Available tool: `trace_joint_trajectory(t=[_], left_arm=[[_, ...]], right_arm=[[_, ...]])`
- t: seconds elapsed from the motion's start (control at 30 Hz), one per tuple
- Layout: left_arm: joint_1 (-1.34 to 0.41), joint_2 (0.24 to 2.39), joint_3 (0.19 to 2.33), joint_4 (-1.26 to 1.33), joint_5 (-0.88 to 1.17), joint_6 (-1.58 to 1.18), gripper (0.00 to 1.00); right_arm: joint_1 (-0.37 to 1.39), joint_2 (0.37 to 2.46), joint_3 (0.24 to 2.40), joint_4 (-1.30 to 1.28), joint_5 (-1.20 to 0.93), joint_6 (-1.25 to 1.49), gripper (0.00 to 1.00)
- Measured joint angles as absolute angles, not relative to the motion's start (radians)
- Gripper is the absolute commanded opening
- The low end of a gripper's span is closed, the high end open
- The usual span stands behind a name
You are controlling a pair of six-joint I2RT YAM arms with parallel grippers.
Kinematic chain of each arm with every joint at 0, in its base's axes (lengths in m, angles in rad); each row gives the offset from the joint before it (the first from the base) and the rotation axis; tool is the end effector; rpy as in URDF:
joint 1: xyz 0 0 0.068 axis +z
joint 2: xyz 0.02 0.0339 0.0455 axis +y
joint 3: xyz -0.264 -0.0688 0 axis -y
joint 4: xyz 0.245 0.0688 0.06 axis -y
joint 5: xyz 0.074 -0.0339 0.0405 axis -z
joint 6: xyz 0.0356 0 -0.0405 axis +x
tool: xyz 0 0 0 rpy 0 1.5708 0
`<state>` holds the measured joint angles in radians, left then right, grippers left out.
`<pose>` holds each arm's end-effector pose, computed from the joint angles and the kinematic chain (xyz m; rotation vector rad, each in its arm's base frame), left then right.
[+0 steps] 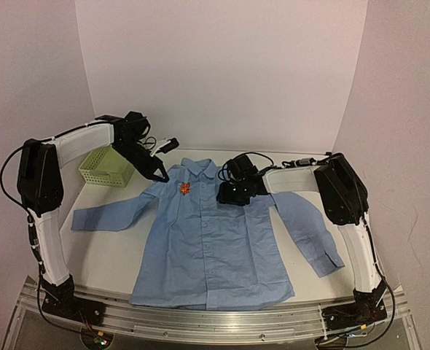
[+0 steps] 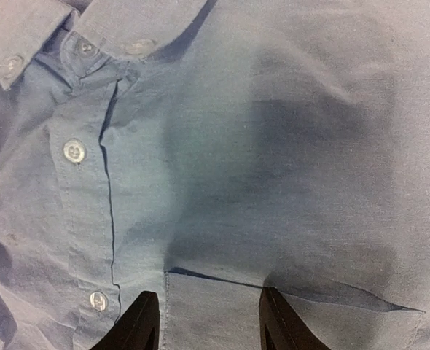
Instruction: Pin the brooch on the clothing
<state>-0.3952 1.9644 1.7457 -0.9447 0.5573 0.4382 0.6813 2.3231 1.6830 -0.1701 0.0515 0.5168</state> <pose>0.3755 -0.1770 0.2670 1.2074 2.3435 -0.7410 0.3959 0.3187 0.1287 -0.1754 2.4336 0.4981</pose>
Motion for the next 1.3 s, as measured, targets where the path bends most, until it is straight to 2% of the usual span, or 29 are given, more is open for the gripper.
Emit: trace_joint_trajectory(t=[0.23,0.47,0.53,0.63,0.7,0.83,0.93,1.03,1.2,1.3], left_arm=[[-0.366,1.959,1.699,-0.94,0.543,0.438,0.0],[-0.297,2.08,1.695,-0.863,0.441,0.457,0.0],[-0.297,2.12,1.699,-0.848,0.426,0.469,0.08],[-0.301,2.171,1.705,-0.834,0.407,0.487,0.34],[-0.302,2.181,1.706,-0.834,0.4,0.51,0.45],[-0.293,2.18,1.728,-0.843,0.408,0.547,0.55],[-0.267,2.18,1.767,-0.859,0.417,0.561,0.54],[-0.237,2.176,1.785,-0.853,0.41,0.569,0.45],[-0.213,2.17,1.723,-0.813,0.357,0.57,0.32],[-0.218,2.17,1.664,-0.795,0.324,0.562,0.29]], right_arm=[[0.679,2.323,1.681,-0.168,0.049,0.517,0.47],[0.682,2.307,1.639,-0.139,0.089,0.501,0.47],[0.679,2.291,1.614,-0.136,0.102,0.501,0.47],[0.672,2.273,1.593,-0.144,0.109,0.496,0.48],[0.667,2.269,1.593,-0.155,0.105,0.48,0.48],[0.656,2.268,1.623,-0.215,0.085,0.424,0.48],[0.638,2.268,1.653,-0.262,0.074,0.392,0.48],[0.607,2.268,1.682,-0.279,0.075,0.373,0.46],[0.539,2.269,1.713,-0.293,0.082,0.366,0.29],[0.505,2.286,1.745,-0.299,0.094,0.361,0.21]])
